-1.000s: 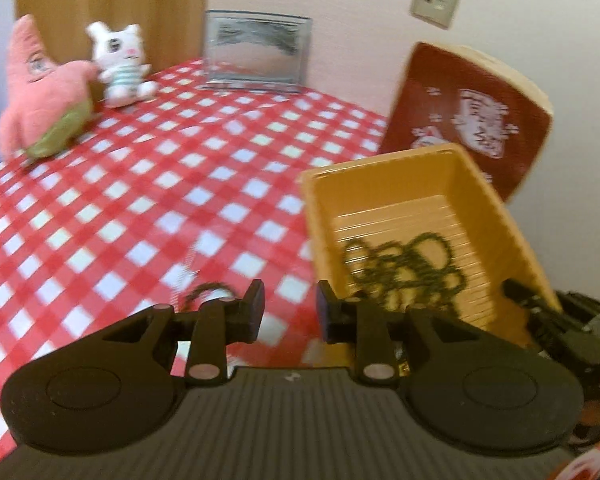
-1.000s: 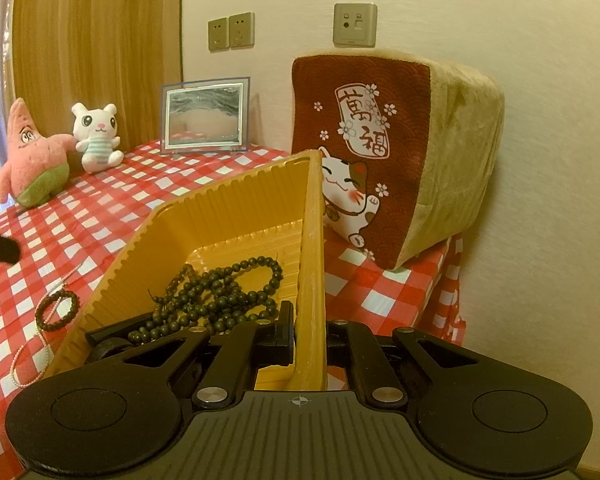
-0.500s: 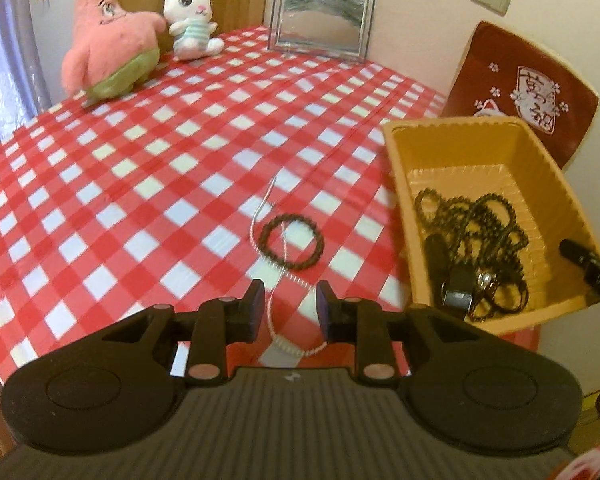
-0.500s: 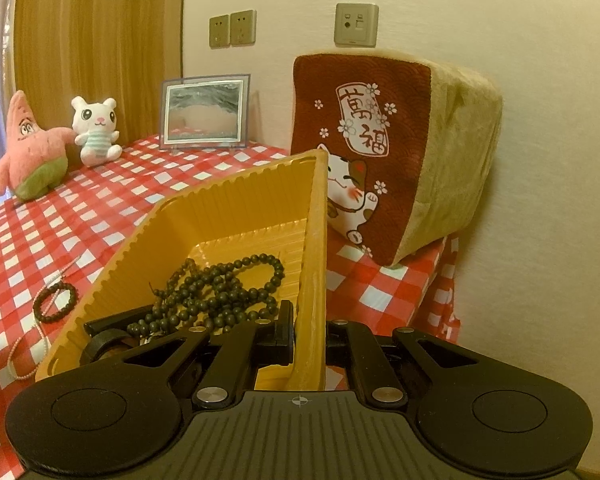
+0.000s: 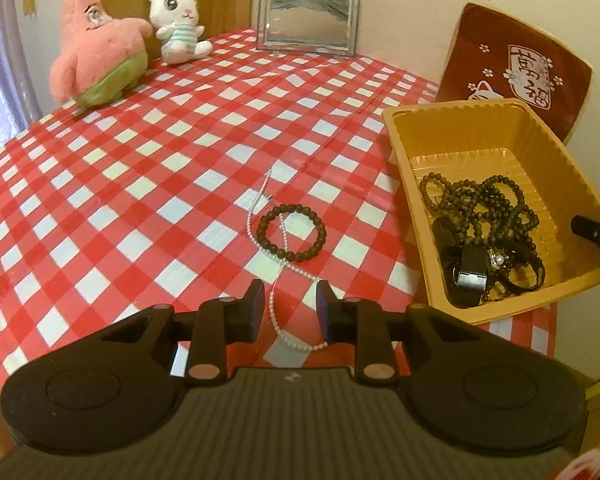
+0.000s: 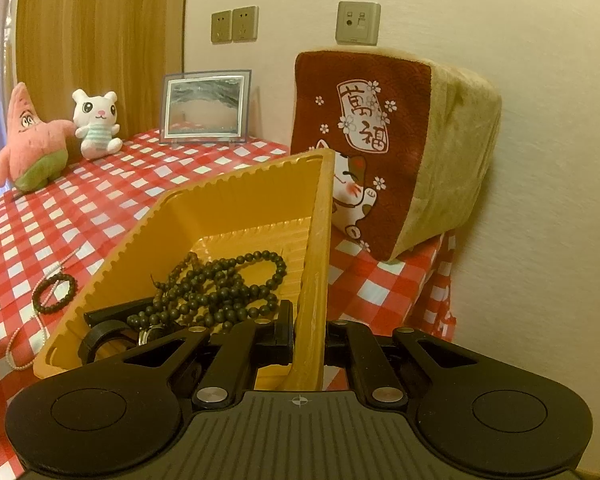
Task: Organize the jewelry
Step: 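Move the left gripper to the small dark bead bracelet and grasp it, then carry the bead bracelet into the orange tray and open the left gripper, then move the left gripper back to the pearl strand and grasp it, then lift the pearl strand into the orange tray and open the left gripper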
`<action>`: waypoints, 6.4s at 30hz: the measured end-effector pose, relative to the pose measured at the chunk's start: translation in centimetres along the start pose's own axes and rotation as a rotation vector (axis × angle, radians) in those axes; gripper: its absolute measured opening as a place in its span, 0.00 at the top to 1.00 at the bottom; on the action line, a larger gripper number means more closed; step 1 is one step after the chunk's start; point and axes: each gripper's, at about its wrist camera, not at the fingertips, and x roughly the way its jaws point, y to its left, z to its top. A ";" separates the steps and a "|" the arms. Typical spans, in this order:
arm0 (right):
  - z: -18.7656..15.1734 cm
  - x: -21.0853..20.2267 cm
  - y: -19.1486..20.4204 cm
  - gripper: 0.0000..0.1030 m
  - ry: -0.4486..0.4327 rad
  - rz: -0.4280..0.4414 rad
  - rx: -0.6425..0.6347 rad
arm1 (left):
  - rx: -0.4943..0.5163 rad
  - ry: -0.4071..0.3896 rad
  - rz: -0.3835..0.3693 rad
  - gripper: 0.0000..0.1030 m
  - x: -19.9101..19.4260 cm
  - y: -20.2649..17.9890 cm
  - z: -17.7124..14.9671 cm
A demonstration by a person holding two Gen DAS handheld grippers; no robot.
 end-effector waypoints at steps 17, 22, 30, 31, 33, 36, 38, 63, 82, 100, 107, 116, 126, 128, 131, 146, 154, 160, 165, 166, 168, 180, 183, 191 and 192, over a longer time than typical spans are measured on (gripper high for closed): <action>0.1 0.2 0.0 0.94 0.012 -0.007 0.002 | 0.231 -0.013 -0.076 0.80 6.0 -2.0 2.2; 0.1 0.3 0.0 0.94 0.014 -0.009 0.002 | 0.280 0.017 -0.089 0.83 8.1 -2.2 2.8; 0.0 0.3 0.0 0.94 0.016 -0.013 0.003 | 0.303 0.057 -0.108 0.89 10.1 -2.3 2.9; 0.0 0.3 0.0 0.94 0.015 -0.013 0.004 | 0.299 0.058 -0.110 0.91 10.1 -2.2 3.0; 0.1 0.3 0.0 0.94 0.016 -0.014 0.003 | 0.291 0.061 -0.115 0.95 10.2 -2.1 3.1; 0.1 0.3 0.0 0.94 0.016 -0.012 0.002 | 0.293 0.059 -0.109 0.95 10.1 -2.1 3.2; 0.0 0.3 -0.1 0.94 0.014 -0.011 0.001 | 0.278 0.048 -0.110 0.95 9.7 -1.9 3.4; 0.1 0.0 0.3 0.94 0.012 -0.009 0.002 | 0.031 -0.206 -0.180 0.95 -3.8 1.6 8.6; 0.4 -0.2 0.5 0.93 0.001 -0.002 0.004 | 0.065 -0.093 -0.407 0.95 -2.8 -7.7 7.1; 0.5 -0.3 0.6 0.93 -0.001 0.001 0.010 | 0.139 -0.063 -0.467 0.95 0.2 -13.1 8.3; 0.5 -0.3 0.6 0.93 -0.001 0.002 0.012 | 0.140 -0.077 -0.465 0.95 0.8 -13.9 9.0; 0.3 -0.2 0.5 0.93 0.001 0.002 0.015 | 0.079 -0.108 -0.436 0.81 -0.1 -11.2 9.5; 0.1 -0.1 0.4 0.93 0.001 0.003 0.017 | -0.017 -0.127 -0.172 0.81 -1.4 -1.2 8.2; 0.1 -0.1 0.4 0.93 0.001 0.003 0.017 | -0.045 -0.114 -0.125 0.81 -1.4 0.6 7.6; 0.1 -0.1 0.4 0.93 0.002 0.003 0.015 | -0.076 -0.090 -0.068 0.81 -1.4 2.7 6.3; 0.0 -0.1 0.4 0.93 0.002 0.002 0.013 | -0.027 0.077 -0.044 0.81 3.0 1.2 1.4; 0.0 -0.1 0.4 0.93 0.003 0.001 0.016 | -0.099 0.122 -0.047 0.81 5.4 0.1 1.9; 0.1 -0.1 0.5 0.93 0.003 0.000 0.014 | -0.184 0.138 0.023 0.81 7.4 0.1 2.1; 0.0 -0.1 0.4 0.93 0.004 0.000 0.015 | -0.180 0.119 0.059 0.82 8.2 -0.6 2.8; 0.0 -0.1 0.4 0.93 0.004 0.000 0.015 | -0.176 0.116 0.069 0.85 8.3 -0.7 2.8; 0.0 0.0 0.4 0.93 0.004 0.000 0.013 | -0.154 0.111 0.091 0.93 8.4 -0.9 2.9; 0.1 0.2 0.1 0.93 0.006 0.000 0.014 | -0.127 0.076 0.032 0.99 6.2 0.7 4.1; 0.1 0.2 0.1 0.93 0.005 0.001 0.013 | -0.118 0.028 0.012 0.99 3.9 1.4 5.3; 0.1 0.2 0.2 0.93 0.004 0.001 0.012 | -0.092 -0.123 -0.046 0.99 -2.6 2.6 9.6; 0.2 0.2 0.2 0.93 0.004 0.002 0.011 | -0.090 -0.143 -0.053 0.99 -3.4 2.6 10.2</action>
